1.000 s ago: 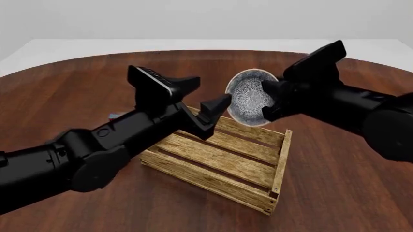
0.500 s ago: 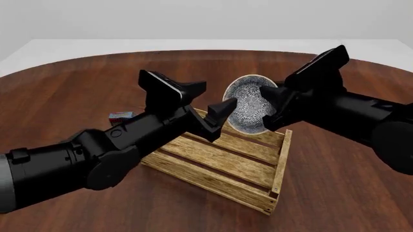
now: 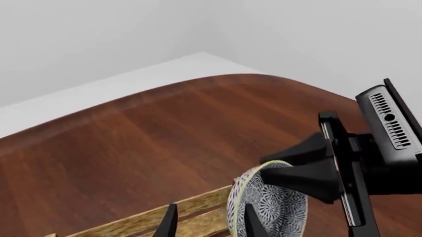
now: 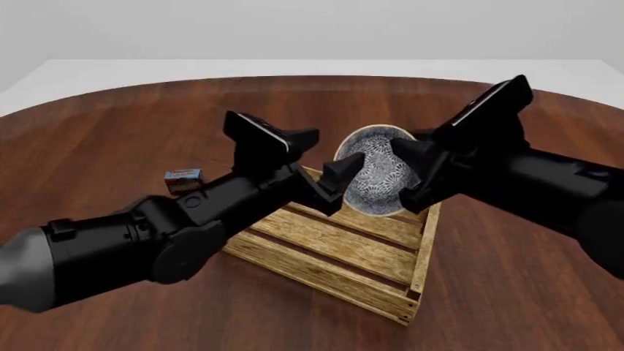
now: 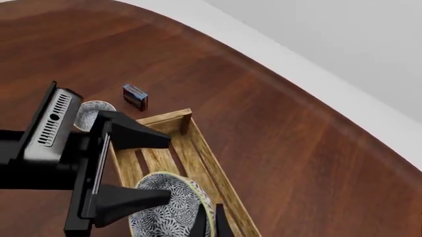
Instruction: Stack the right bowl on the left bowl and place them in the tray.
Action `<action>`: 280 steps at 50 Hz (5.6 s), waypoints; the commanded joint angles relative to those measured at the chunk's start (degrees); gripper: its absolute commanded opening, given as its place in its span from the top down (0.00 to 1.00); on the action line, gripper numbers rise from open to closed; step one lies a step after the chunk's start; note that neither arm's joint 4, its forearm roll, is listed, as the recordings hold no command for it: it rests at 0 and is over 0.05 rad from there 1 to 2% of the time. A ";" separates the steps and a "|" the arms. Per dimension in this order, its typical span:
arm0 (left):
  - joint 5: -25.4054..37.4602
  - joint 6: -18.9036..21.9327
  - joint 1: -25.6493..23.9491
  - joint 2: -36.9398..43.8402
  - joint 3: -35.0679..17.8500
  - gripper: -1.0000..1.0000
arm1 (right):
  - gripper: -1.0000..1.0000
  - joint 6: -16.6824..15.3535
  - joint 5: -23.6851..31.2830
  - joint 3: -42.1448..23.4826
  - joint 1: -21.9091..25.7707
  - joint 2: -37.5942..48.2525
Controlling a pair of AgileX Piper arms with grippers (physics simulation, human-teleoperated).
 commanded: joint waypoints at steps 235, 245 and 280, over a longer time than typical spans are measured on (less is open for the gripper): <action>36.43 -10.24 41.48 -18.96 7.47 1.00 | 0.00 -3.60 -16.15 8.98 -2.33 -17.69; 34.24 -12.19 42.83 -18.86 9.98 1.00 | 0.00 -3.72 -16.24 9.14 -2.22 -17.58; 20.92 -20.97 46.81 -5.67 13.60 1.00 | 0.00 -4.04 -17.45 9.37 -2.14 -15.25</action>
